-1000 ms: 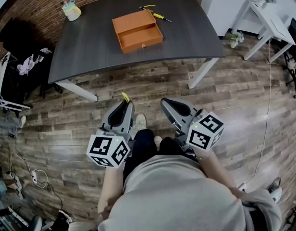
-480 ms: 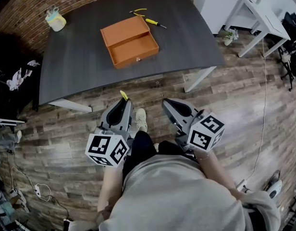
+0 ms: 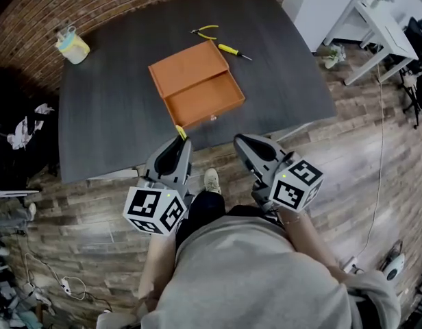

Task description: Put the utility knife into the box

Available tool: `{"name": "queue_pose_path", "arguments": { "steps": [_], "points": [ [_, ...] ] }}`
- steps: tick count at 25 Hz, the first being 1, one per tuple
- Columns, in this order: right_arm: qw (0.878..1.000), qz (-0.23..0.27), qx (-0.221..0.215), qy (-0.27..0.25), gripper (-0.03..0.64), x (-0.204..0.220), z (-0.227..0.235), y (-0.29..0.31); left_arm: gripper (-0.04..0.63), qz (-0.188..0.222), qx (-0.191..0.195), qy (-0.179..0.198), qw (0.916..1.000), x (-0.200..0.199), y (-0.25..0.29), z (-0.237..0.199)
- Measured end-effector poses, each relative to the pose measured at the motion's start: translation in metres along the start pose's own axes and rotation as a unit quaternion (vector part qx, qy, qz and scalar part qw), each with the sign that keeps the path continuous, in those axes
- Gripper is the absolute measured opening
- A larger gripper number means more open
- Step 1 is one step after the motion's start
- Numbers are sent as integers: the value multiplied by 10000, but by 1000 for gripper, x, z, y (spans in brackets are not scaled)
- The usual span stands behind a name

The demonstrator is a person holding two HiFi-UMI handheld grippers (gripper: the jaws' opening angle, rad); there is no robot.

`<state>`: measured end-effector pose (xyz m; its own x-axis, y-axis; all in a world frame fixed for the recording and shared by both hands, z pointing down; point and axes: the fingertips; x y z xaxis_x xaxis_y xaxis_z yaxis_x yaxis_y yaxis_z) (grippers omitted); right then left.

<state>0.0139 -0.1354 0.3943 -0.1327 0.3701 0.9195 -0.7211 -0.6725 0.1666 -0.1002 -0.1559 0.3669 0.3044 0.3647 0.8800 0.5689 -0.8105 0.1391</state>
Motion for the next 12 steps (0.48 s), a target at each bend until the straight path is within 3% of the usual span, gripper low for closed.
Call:
{"name": "queue_pose_path", "arguments": {
  "steps": [6,12],
  "points": [
    [9995,152,276,26,5,-25,32,45,65,-103,172,69,9998,-29,46,-41],
    [9971,303,695,121,5,-37,62,61,66,-270,557,193,9979,-39,83,-50]
  ]
}}
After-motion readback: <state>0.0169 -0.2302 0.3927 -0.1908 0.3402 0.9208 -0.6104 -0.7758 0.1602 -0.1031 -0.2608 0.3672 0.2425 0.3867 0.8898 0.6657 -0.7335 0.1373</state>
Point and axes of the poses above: the fingertips, and each gripper's own axes: y forward along the fingers, z to its right, x out of its underside, and after that the axes turned 9 degrees about -y, right-handed
